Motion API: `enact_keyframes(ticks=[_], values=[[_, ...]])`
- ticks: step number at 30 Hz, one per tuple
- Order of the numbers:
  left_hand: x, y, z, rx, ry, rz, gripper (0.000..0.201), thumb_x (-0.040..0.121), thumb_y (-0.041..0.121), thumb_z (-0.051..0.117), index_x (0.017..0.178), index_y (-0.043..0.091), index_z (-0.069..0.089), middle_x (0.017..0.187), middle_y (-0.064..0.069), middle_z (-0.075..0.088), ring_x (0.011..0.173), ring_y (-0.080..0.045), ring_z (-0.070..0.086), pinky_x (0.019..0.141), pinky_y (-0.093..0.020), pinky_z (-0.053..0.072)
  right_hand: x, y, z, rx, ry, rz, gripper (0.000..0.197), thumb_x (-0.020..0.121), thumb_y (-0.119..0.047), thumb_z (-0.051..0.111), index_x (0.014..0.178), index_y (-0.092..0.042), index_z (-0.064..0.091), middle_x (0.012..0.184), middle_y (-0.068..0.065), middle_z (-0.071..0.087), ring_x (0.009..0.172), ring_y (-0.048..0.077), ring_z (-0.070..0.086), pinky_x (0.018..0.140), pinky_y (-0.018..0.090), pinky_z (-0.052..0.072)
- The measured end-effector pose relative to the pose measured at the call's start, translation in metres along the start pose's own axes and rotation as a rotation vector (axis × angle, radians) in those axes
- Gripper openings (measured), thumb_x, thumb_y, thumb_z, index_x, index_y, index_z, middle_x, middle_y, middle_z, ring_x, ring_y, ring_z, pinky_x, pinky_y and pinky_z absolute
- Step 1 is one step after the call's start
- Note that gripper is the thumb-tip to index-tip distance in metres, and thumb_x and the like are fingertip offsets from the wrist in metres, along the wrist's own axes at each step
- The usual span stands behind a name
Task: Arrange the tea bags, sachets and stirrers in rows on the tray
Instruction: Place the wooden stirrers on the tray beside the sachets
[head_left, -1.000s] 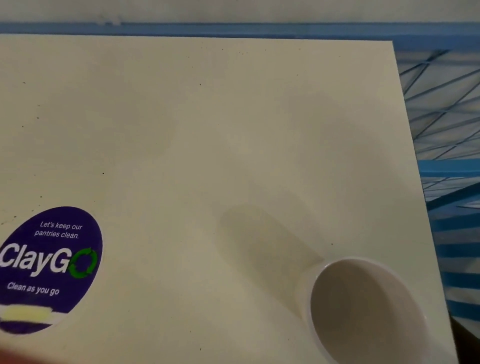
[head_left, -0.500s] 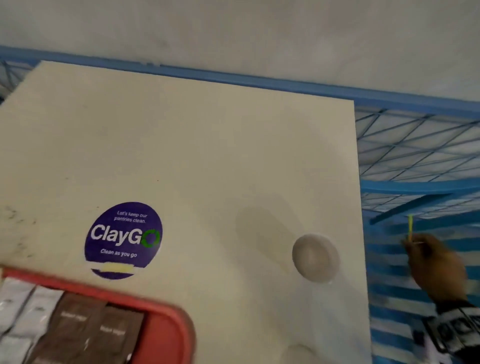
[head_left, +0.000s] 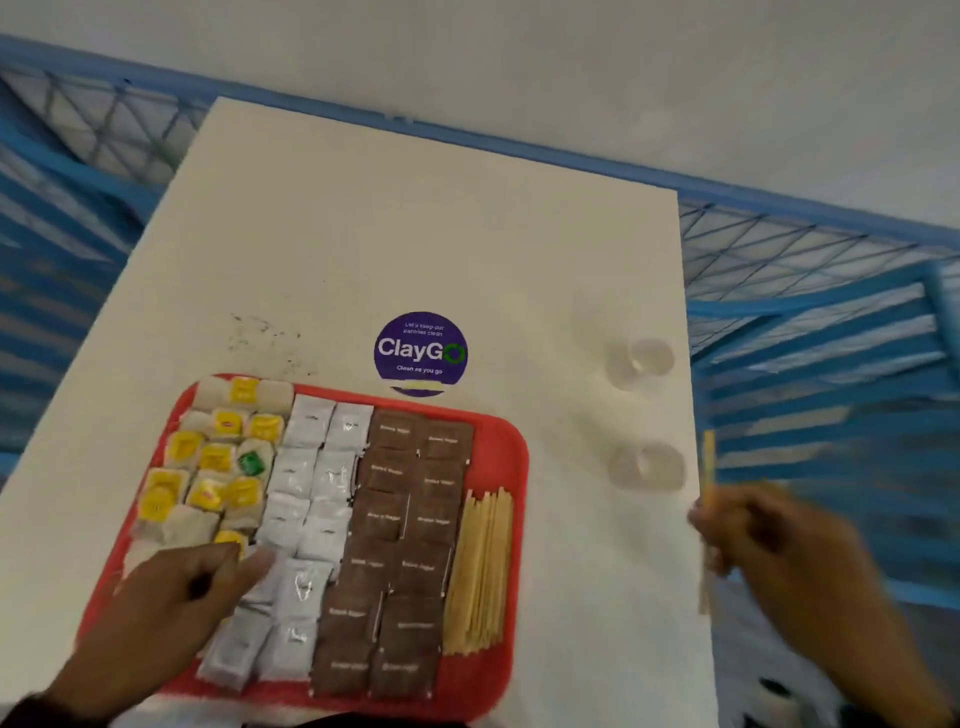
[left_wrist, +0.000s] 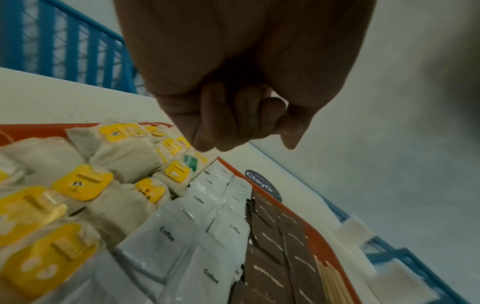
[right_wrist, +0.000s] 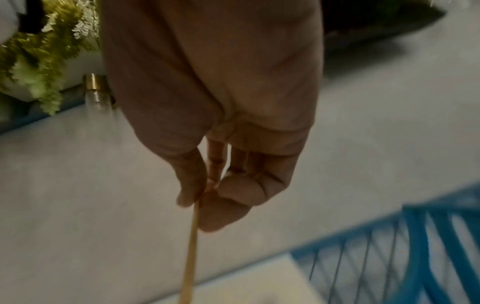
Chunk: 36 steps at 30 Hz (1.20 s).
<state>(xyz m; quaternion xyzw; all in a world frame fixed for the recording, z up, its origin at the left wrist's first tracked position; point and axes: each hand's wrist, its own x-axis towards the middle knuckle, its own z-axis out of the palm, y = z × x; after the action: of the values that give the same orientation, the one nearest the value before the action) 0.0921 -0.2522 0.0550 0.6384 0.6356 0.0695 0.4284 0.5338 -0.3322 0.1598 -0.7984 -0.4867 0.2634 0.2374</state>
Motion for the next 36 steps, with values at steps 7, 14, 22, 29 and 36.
enact_keyframes(ticks=[7, 14, 22, 29, 36], values=[[-0.007, -0.018, -0.006, 0.005, -0.198, 0.300, 0.040, 0.080, 0.033, 0.076, 0.055, 0.029, 0.045, 0.045, 0.011, 0.042, 0.045, -0.002, 0.040, 0.048, -0.012, 0.032, -0.034, -0.034, 0.193, -0.088, -0.205, 0.180, 0.034, 0.087, -0.022, 0.066, 0.059, -0.032, 0.048, 0.059, -0.012, 0.051, 0.056, 0.002, 0.048, 0.056, 0.017, 0.036], [-0.007, -0.074, -0.033, 0.064, -0.216, 0.215, 0.039, 0.080, 0.039, 0.078, 0.053, 0.023, 0.053, 0.060, 0.005, 0.060, 0.061, -0.004, 0.056, 0.056, -0.006, 0.038, -0.043, -0.028, 0.220, -0.168, -0.114, 0.452, 0.022, 0.081, -0.030, 0.073, 0.065, -0.024, 0.058, 0.083, 0.002, 0.070, 0.082, 0.019, 0.066, 0.073, 0.027, 0.054], [0.000, -0.081, -0.049, 0.154, -0.242, 0.261, 0.028, 0.076, 0.047, 0.074, 0.062, 0.030, 0.057, 0.075, 0.017, 0.065, 0.067, 0.000, 0.060, 0.056, -0.013, 0.044, -0.047, -0.033, 0.211, -0.293, 0.009, 0.511, 0.025, 0.087, -0.043, 0.065, 0.094, -0.019, 0.067, 0.097, 0.004, 0.066, 0.092, 0.025, 0.064, 0.076, 0.031, 0.050], [0.003, -0.085, -0.045, 0.162, -0.215, 0.200, 0.036, 0.081, 0.045, 0.073, 0.066, 0.017, 0.056, 0.069, -0.002, 0.065, 0.057, -0.006, 0.057, 0.054, -0.014, 0.044, -0.064, -0.014, 0.205, -0.209, -0.007, 0.420, 0.033, 0.086, -0.042, 0.066, 0.064, -0.020, 0.056, 0.070, -0.002, 0.065, 0.067, 0.016, 0.061, 0.062, 0.029, 0.050], [0.007, -0.088, -0.069, 0.033, -0.012, -0.075, 0.041, 0.083, 0.034, 0.075, 0.061, 0.005, 0.056, 0.057, -0.011, 0.061, 0.055, -0.019, 0.056, 0.053, -0.018, 0.043, -0.089, 0.036, 0.186, -0.136, -0.067, 0.456, 0.036, 0.088, -0.045, 0.067, 0.063, -0.022, 0.052, 0.068, -0.007, 0.062, 0.067, 0.011, 0.057, 0.061, 0.030, 0.048]])
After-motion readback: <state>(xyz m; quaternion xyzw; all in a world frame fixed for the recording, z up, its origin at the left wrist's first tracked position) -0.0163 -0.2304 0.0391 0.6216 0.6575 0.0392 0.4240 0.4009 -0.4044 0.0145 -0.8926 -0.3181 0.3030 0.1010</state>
